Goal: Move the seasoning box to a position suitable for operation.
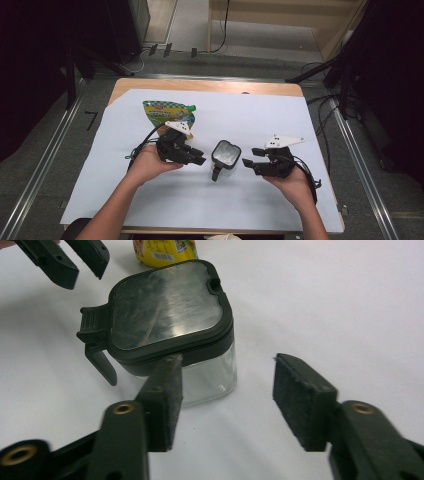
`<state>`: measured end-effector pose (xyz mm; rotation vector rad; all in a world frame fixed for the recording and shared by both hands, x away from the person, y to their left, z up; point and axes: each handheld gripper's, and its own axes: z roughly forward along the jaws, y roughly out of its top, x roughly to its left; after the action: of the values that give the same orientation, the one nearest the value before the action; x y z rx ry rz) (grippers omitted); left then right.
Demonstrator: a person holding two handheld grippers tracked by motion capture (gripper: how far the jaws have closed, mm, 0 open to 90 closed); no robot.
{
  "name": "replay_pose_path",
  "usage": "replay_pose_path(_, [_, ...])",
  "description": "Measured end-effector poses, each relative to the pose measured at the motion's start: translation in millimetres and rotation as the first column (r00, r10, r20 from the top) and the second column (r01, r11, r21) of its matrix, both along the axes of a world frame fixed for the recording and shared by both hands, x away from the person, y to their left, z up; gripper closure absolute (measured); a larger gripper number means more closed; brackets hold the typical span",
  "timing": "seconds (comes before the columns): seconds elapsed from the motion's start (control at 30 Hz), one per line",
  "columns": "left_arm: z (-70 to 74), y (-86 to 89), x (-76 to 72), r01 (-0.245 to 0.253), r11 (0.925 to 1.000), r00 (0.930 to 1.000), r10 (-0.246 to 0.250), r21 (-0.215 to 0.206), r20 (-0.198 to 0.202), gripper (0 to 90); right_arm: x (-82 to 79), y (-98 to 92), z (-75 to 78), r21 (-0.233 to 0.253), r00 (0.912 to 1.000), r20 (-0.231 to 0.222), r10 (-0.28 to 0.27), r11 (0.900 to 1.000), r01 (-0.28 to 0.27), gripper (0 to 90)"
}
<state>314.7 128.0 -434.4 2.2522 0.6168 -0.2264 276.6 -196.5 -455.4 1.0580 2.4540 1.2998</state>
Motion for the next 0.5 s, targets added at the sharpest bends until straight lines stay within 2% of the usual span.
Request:
replay_pose_path(0.1, [-4.0, 0.6, -2.0, 0.008, 0.9998, 1.0, -0.008, -0.016, -0.002, 68.5, 0.2, 4.1, 1.2, -0.026, 1.0, -0.008, -0.003, 1.0, 0.003, 54.7])
replay_pose_path(0.17, [-7.3, 0.9, -2.9, 0.01, 0.9999, 0.9998, -0.01, -0.008, -0.019, 67.0, 0.1, 6.6, 1.8, -0.033, 1.0, -0.006, 0.006, 0.999, -0.006, 58.7])
replay_pose_path(0.3, [-10.1, -0.9, -7.9, 0.017, 0.9998, 0.9997, -0.017, -0.011, -0.016, 64.7, -2.3, 8.0, 3.2, -0.019, 0.9999, -0.01, 0.009, 1.0, -0.01, 65.0])
replay_pose_path(0.37, [-11.1, -3.2, -10.2, 0.025, 0.9997, 0.9997, -0.025, 0.006, -0.002, 62.5, -2.4, 8.6, 3.2, -0.018, 0.9999, -0.005, 0.012, 1.0, -0.012, 70.1])
replay_pose_path(0.4, [-11.2, -3.9, -10.9, 0.029, 0.9995, 0.9996, -0.029, 0.015, 0.001, 63.3, -2.7, 9.1, 3.4, -0.022, 1.0, -0.001, 0.009, 1.0, -0.009, 72.6])
replay_pose_path(0.5, [-11.6, -3.6, -10.2, 0.019, 0.9998, 0.9998, -0.019, -0.01, -0.01, 69.4, -4.2, 8.5, 5.8, -0.012, 1.0, -0.004, 0.007, 1.0, -0.007, 83.2])
